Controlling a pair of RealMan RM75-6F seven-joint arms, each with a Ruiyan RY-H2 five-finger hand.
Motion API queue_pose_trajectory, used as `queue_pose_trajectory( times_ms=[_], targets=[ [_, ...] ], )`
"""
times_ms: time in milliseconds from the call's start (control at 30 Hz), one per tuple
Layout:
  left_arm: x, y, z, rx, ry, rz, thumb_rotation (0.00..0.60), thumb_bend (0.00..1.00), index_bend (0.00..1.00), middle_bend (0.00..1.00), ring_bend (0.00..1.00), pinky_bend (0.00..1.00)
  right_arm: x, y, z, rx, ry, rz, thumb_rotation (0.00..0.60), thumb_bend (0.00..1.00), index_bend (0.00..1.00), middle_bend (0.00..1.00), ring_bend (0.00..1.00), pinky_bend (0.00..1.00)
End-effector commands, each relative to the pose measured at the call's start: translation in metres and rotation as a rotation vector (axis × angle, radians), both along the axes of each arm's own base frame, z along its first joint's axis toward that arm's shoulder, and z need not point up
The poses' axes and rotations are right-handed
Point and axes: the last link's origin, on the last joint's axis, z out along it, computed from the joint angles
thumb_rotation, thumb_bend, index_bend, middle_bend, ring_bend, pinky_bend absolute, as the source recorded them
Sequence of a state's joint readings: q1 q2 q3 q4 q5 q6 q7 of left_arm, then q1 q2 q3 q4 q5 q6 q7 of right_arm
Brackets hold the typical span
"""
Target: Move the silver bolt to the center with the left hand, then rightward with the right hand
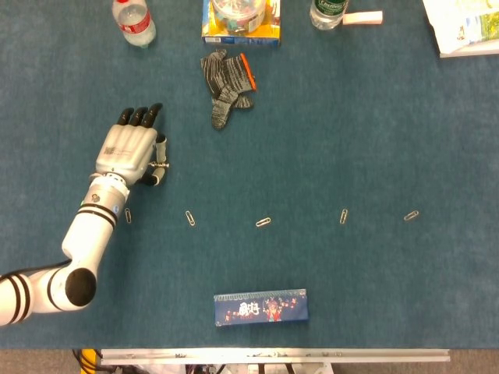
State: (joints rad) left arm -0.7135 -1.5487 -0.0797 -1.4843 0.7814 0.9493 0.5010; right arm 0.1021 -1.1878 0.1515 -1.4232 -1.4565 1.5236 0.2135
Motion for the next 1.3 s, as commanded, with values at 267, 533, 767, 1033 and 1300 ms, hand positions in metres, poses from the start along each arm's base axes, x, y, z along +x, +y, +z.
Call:
queue_pose_trajectory(
  times_ms=[267,533,767,1033,1300],
  targets=[
    [0.003,-0.014,0.018,0.019,-0.081,0.004,0.600,0.33,0.59,0.00,0.00,0.00,0.002,0.001,0.000,-0.003,0.002,0.004,0.600,0.29,0.62,0.46,0.32,0.49],
    [0.002,-0.034,0.038,-0.001,-0.179,0.033,0.600,0.33,0.59,0.00,0.00,0.00,0.006,0.002,0.000,-0.001,0.006,0.013,0.600,0.29,0.62,0.46,0.32,0.49],
    [0.002,-0.054,0.048,-0.031,-0.223,0.031,0.600,0.33,0.58,0.00,0.00,0.00,0.010,0.000,-0.003,0.007,0.007,0.020,0.600,0.29,0.62,0.46,0.32,0.49],
    [-0.005,-0.070,0.044,-0.080,-0.261,0.069,0.600,0.33,0.58,0.00,0.00,0.00,0.010,0.001,-0.004,0.010,0.006,0.018,0.600,0.29,0.62,0.46,0.32,0.49],
    [-0.012,-0.079,0.030,-0.108,-0.275,0.099,0.600,0.33,0.58,0.00,0.00,0.00,0.008,0.002,-0.003,0.006,0.002,0.011,0.600,0.29,0.62,0.46,0.32,0.49]
  ],
)
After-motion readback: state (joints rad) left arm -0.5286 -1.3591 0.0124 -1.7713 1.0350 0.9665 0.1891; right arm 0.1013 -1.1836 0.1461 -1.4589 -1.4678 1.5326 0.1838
